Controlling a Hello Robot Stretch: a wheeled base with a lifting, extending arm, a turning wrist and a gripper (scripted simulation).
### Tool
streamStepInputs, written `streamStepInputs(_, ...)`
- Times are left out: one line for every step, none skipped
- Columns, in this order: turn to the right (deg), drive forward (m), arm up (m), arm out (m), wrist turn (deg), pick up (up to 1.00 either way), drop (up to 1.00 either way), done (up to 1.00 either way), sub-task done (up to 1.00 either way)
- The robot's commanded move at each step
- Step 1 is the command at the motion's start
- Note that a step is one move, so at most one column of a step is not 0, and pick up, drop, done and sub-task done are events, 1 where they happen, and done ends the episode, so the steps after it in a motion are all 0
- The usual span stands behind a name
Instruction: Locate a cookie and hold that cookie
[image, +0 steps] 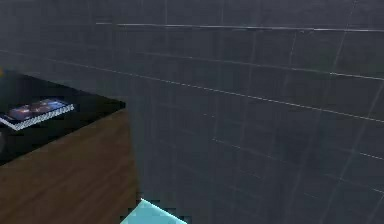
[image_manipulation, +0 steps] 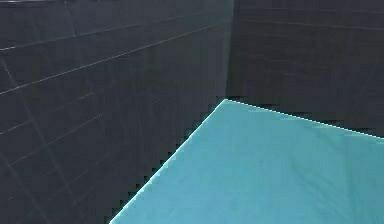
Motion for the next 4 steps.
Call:
streamStepInputs(-45.0, 0.0, 0.0, 0.0, 0.0, 0.0, 0.0, 0.0, 0.0)
streamStepInputs(-15.0, 0.0, 0.0, 0.0, 0.0, 0.0, 0.0, 0.0, 0.0)
streamStepInputs(0.0, 0.45, 0.0, 0.0, 0.0, 0.0, 0.0, 0.0, 0.0)
streamStepInputs(-45.0, 0.0, 0.0, 0.0, 0.0, 0.0, 0.0, 0.0, 0.0)
